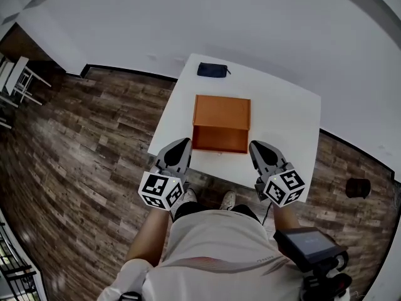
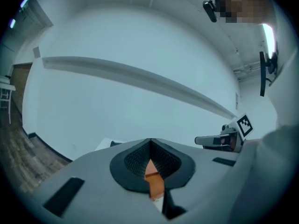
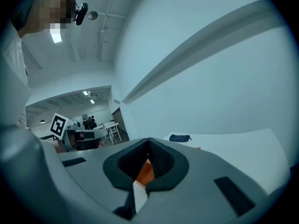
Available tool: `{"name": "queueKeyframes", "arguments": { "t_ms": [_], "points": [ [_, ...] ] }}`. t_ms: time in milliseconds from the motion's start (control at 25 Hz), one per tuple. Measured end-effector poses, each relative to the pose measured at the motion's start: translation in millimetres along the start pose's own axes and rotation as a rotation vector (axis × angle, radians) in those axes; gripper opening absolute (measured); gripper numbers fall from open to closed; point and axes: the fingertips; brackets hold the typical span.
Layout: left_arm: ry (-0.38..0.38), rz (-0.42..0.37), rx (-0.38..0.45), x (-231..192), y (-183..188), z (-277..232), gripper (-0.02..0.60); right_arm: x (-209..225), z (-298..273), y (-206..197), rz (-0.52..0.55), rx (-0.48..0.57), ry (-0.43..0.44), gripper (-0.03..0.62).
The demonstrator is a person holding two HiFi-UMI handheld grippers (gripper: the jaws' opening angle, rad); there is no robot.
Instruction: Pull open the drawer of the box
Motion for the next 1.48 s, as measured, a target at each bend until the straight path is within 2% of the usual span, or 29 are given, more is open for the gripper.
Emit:
{"name": "queueKeyframes", "arguments": {
  "t_ms": [200, 400, 640, 800, 1000, 1480],
  "points": [
    [-0.07, -0.08, 0.073, 13.9, 50.6, 8.0, 0.011, 0.3, 5.1, 38.3, 0.036, 0.071, -0.036, 0.003],
    [-0.089, -0.154, 0.088, 15.0, 66.8, 10.4, 0.011, -2.7, 7.5, 66.6, 0.083, 0.121, -0.057, 0.003],
    [-0.113, -0.131, 0.08, 9.5, 68.7, 4.3, 0.011, -8.7, 0.9, 72.5, 0.13, 0.127, -0.073, 0.003],
    [-0.132, -0.145, 0.096, 13.9, 76.0, 4.2, 0.011, -9.2, -1.2, 71.5, 0.134, 0.12, -0.081, 0.003],
    [-0.101, -0.136, 0.113, 8.9, 80.0, 5.5, 0.009, -7.4, -3.2, 73.7, 0.122, 0.128, -0.083, 0.003],
    [-0.126, -0.163, 0.098, 14.0, 75.2, 7.4, 0.009, -14.4, -7.8, 73.6, 0.165, 0.115, -0.085, 0.003]
  ]
}}
Point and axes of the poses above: the fingertips, and each gripper's own axes: z backward along the fingers, x to its right, y out of its top, and after that the axes turned 9 degrees about z, right-handed
